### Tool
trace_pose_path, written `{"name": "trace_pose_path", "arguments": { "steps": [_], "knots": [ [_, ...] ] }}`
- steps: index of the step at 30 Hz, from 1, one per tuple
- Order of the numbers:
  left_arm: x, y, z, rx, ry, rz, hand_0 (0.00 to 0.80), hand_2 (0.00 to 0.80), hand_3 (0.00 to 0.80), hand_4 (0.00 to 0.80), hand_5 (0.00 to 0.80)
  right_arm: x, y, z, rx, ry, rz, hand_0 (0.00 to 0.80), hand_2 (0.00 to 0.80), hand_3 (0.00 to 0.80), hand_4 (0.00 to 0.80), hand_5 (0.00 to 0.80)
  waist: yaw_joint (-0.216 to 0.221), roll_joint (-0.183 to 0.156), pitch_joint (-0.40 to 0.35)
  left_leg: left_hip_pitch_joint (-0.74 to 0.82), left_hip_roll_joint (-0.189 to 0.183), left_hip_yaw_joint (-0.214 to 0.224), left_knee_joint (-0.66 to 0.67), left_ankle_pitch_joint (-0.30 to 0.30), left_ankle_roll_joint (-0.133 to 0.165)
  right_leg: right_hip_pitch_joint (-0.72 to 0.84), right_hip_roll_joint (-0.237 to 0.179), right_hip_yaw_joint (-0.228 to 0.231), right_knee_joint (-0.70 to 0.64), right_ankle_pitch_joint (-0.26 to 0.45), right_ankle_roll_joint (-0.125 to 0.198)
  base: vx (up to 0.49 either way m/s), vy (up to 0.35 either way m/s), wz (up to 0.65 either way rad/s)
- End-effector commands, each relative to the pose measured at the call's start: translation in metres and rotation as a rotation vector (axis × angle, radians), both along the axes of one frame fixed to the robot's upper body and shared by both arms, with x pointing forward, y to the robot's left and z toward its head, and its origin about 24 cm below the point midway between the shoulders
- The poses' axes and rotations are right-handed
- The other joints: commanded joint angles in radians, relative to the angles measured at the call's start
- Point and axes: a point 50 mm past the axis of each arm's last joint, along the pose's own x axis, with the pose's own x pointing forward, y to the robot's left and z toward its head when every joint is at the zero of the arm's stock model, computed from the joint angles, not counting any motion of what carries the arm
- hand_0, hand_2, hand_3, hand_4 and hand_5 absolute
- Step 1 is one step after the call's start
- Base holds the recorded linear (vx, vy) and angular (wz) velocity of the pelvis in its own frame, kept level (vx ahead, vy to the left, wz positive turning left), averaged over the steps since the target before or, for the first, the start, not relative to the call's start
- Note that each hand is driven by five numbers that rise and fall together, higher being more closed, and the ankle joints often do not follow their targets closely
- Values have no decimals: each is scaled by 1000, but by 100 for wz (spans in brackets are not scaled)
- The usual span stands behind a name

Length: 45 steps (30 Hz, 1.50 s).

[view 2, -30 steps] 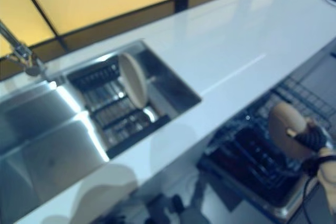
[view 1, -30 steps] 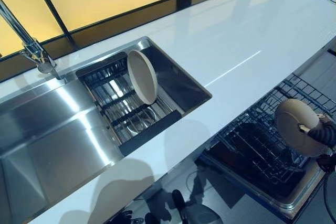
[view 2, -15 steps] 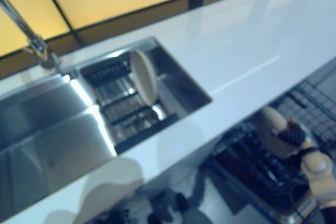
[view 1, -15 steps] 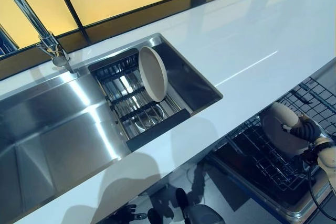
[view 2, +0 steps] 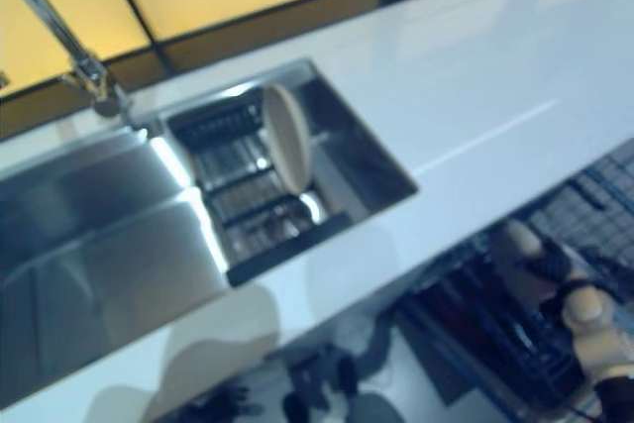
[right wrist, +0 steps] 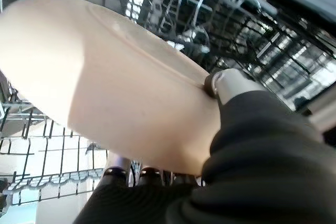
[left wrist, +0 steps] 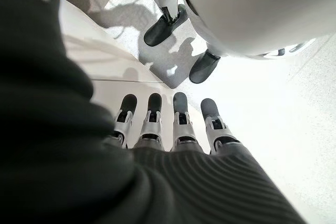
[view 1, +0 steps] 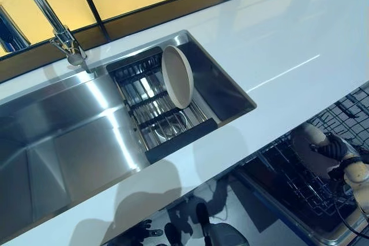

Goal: Take plates into dishwasher

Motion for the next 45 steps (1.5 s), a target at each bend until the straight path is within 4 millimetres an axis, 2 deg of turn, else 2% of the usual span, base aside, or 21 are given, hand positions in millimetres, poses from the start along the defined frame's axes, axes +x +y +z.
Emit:
{"name": "trace_pose_path", "arguments": {
  "steps": [1, 18, 29, 38, 45],
  "knots": [
    [50, 28, 26, 93, -152, -49, 0, 0, 0, 0, 0, 21, 0, 19, -23, -88, -21, 800, 800, 800, 800, 800, 38, -37, -3, 18, -2, -80, 3, -77, 27, 23, 18, -2, 45, -103, 26, -35, -29, 2],
    [61, 22, 31, 86, -173, -86, 0, 0, 0, 0, 0, 24, 4, -18, -25, 62, -40, 800, 800, 800, 800, 800, 64, -23, -4, 12, -6, -109, 3, -73, 21, 29, 10, -23, 35, -102, 23, -14, -11, 4],
    [64, 19, 32, 79, -180, -96, 0, 0, 0, 0, 0, 27, 13, -33, -23, 83, -49, 800, 800, 800, 800, 800, 74, -19, -5, 4, -7, -122, 3, -72, 17, 34, 7, -30, 14, -93, 25, -9, 0, 2],
    [68, 16, 32, 72, -184, -92, 0, 0, 0, 0, 0, 33, 22, -42, -17, 94, -90, 800, 800, 800, 800, 800, 87, -16, -10, -2, -5, -115, 3, -72, 13, 32, 6, -43, 3, -88, 27, -17, 2, 4],
    [68, 13, 32, 66, -182, -98, 0, 0, 0, 0, 0, 30, 22, -57, -19, 150, -115, 800, 800, 800, 800, 800, 101, -16, -18, -1, -6, -122, 3, -70, 15, 36, 4, -52, 3, -90, 26, 0, 0, 0]
  ]
}}
